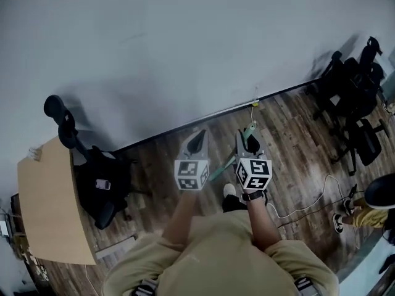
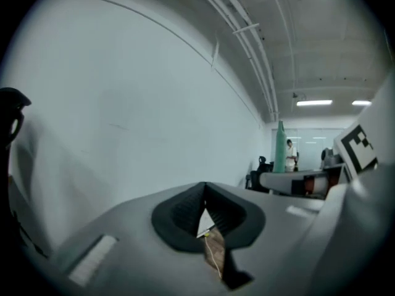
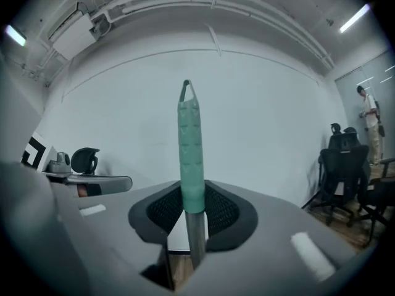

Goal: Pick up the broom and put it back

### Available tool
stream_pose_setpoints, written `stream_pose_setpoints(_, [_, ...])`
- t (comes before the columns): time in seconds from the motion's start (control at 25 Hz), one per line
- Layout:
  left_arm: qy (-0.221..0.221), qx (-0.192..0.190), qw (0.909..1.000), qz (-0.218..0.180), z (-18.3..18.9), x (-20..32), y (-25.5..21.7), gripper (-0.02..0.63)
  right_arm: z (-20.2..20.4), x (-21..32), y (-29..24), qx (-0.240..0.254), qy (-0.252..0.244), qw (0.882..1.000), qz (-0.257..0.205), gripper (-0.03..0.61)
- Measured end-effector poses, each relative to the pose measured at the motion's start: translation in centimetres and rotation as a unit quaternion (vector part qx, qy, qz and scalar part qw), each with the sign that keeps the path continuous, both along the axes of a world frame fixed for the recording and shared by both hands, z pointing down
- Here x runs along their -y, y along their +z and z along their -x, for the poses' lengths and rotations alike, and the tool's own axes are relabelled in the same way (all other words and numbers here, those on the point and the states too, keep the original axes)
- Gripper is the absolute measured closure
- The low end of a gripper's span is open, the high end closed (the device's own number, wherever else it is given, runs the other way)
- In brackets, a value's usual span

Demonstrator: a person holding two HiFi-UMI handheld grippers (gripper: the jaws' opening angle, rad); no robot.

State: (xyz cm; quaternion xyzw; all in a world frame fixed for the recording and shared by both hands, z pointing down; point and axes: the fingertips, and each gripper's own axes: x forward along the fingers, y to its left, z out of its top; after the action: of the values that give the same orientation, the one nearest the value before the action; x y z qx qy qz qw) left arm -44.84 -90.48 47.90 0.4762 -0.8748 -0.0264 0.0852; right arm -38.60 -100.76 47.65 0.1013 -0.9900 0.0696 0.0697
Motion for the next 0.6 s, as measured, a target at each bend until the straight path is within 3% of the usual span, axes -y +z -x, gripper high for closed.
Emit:
stream_pose_setpoints(0.28, [-0.107,-0.004,0.9943,0.006,6.7,3.5,0.1,0.611,10.4,3.8,-0.3,0.004,-0.117,0.993,0.001,0.488])
stream_pose_setpoints(0.6, [-0.226,-0.055,0.9720,0.033,10.8,-1.0,5.3,0.611,17.4,4.3,6.9,-0.064,-0.174,0.983,0.015,0.483])
